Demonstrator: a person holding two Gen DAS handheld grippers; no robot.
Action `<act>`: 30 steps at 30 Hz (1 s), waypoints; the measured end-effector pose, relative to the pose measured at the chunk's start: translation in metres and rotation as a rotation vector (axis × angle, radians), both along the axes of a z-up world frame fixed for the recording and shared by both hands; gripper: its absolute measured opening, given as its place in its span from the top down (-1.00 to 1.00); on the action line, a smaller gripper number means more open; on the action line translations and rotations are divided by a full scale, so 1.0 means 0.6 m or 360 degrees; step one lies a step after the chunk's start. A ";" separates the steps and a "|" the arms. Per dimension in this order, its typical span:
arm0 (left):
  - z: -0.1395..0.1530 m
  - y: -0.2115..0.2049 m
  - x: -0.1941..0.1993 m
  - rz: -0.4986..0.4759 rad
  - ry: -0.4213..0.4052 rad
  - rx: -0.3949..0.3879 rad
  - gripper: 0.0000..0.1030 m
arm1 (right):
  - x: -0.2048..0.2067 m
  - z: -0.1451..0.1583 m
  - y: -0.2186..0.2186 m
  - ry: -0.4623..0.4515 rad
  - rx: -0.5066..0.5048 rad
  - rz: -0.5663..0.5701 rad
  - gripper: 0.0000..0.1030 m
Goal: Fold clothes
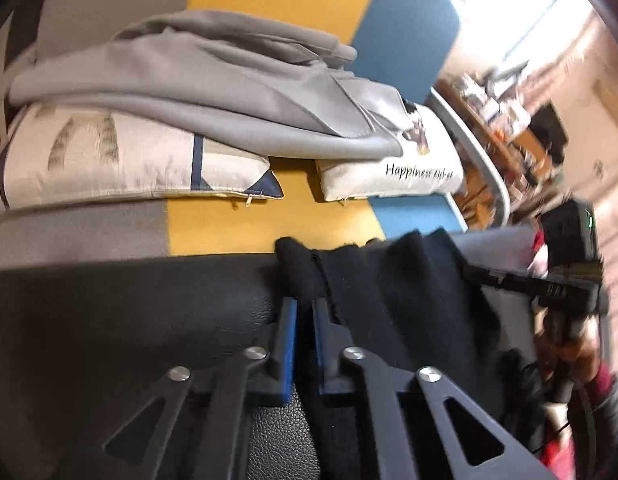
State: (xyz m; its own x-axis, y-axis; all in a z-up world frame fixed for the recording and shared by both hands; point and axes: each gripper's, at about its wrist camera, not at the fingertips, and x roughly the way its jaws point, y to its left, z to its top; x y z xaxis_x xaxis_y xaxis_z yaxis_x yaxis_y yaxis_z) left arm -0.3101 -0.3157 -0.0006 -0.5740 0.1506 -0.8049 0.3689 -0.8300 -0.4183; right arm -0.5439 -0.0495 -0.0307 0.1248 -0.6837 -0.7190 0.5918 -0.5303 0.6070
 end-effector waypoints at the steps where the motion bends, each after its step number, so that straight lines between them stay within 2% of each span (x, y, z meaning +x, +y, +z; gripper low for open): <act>1: 0.001 -0.002 0.004 0.0005 0.0012 -0.0010 0.93 | 0.003 0.004 -0.002 0.0020 0.0003 0.0011 0.90; 10: 0.063 0.023 0.053 -0.0052 0.0244 -0.0001 0.93 | 0.037 0.063 0.013 0.0111 -0.0111 0.0076 0.90; 16: 0.108 0.058 0.112 -0.0071 0.0399 -0.0005 0.94 | 0.078 0.097 0.044 0.0128 -0.0170 0.0083 0.90; 20: 0.127 0.086 0.161 -0.0084 0.0452 -0.0016 0.94 | 0.118 0.112 0.079 0.0140 -0.0199 0.0086 0.90; 25: 0.116 0.098 0.178 -0.0068 0.0363 -0.0050 0.89 | 0.162 0.117 0.113 0.0154 -0.0188 0.0093 0.90; 26: 0.110 0.090 0.171 -0.0025 0.0301 -0.0076 0.68 | 0.164 0.114 0.116 0.0153 -0.0177 0.0084 0.90; 27: 0.105 0.083 0.166 0.0016 0.0248 -0.0097 0.59 | 0.164 0.111 0.118 0.0148 -0.0167 0.0075 0.90; 28: 0.101 0.074 0.163 0.0036 0.0233 -0.0078 0.58 | 0.163 0.108 0.120 0.0143 -0.0159 0.0063 0.90; 30: 0.082 0.044 0.146 0.0027 0.0183 0.0073 0.36 | 0.154 0.101 0.120 0.0113 -0.0152 0.0037 0.90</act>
